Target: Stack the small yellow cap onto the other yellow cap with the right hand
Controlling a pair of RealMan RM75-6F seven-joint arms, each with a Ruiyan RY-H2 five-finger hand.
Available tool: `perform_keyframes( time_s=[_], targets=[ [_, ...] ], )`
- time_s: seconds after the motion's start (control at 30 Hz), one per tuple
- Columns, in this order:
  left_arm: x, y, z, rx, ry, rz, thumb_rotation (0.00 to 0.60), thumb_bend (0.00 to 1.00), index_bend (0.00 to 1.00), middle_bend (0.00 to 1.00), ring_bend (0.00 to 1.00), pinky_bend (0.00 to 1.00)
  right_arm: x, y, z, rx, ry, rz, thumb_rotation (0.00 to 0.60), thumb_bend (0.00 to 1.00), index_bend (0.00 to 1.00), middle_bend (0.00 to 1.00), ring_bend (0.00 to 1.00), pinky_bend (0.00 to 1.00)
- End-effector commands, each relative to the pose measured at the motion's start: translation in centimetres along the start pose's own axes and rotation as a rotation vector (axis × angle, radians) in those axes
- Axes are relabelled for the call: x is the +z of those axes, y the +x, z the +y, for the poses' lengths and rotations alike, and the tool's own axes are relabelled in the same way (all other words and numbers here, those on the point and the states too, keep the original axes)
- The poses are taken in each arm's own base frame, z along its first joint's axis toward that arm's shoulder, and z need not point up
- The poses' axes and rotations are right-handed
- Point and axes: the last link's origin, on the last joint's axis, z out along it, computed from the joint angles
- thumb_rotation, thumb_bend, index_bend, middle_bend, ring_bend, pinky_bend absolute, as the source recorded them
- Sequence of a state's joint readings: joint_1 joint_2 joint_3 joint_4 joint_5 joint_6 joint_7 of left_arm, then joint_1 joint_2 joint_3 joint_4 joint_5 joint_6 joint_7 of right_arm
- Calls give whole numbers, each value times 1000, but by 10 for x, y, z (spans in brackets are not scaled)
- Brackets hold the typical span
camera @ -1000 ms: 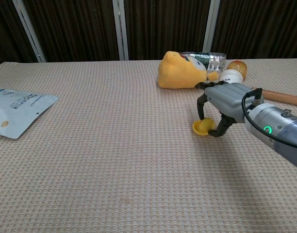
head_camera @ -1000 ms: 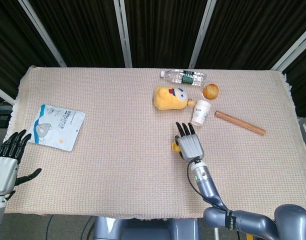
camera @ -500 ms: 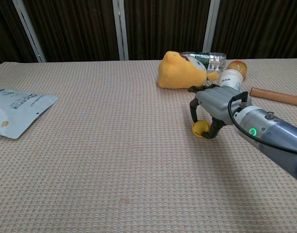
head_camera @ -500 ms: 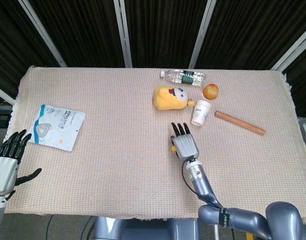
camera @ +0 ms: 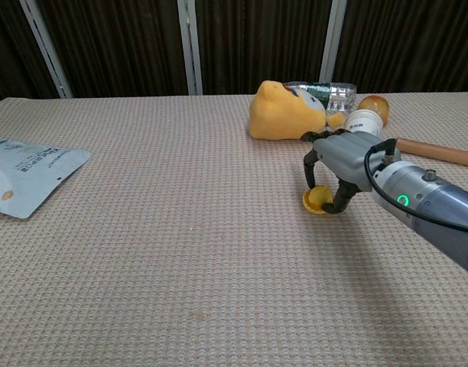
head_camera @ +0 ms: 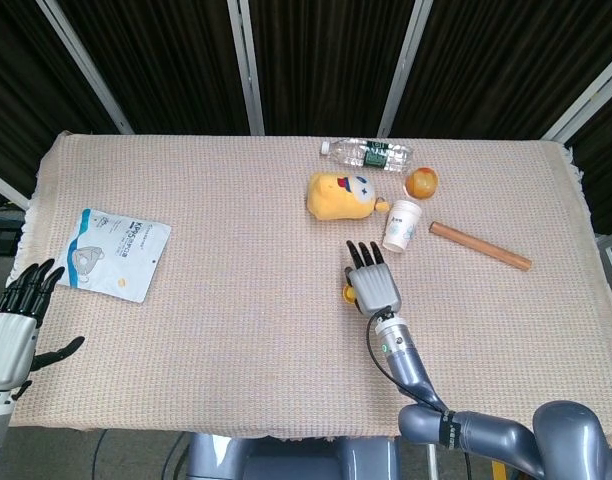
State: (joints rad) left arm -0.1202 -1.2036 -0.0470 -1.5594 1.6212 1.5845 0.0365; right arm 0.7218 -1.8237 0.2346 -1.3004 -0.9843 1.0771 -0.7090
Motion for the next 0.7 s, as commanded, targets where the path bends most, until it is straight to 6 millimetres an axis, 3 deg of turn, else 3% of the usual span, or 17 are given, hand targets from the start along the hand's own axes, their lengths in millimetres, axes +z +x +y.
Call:
perform_keyframes(
  time_s=[0.03, 0.7],
  targets=[
    [0, 0, 0, 0, 0, 1, 600, 0, 0, 0, 0, 156, -1, 0, 1, -4, 7, -3, 600, 231, 488, 0, 17, 0],
    [1, 1, -1, 4, 2, 10, 600, 0, 0, 0, 0, 157, -5, 1, -2, -24, 38, -13, 600, 201, 431, 0, 17, 0]
  ],
)
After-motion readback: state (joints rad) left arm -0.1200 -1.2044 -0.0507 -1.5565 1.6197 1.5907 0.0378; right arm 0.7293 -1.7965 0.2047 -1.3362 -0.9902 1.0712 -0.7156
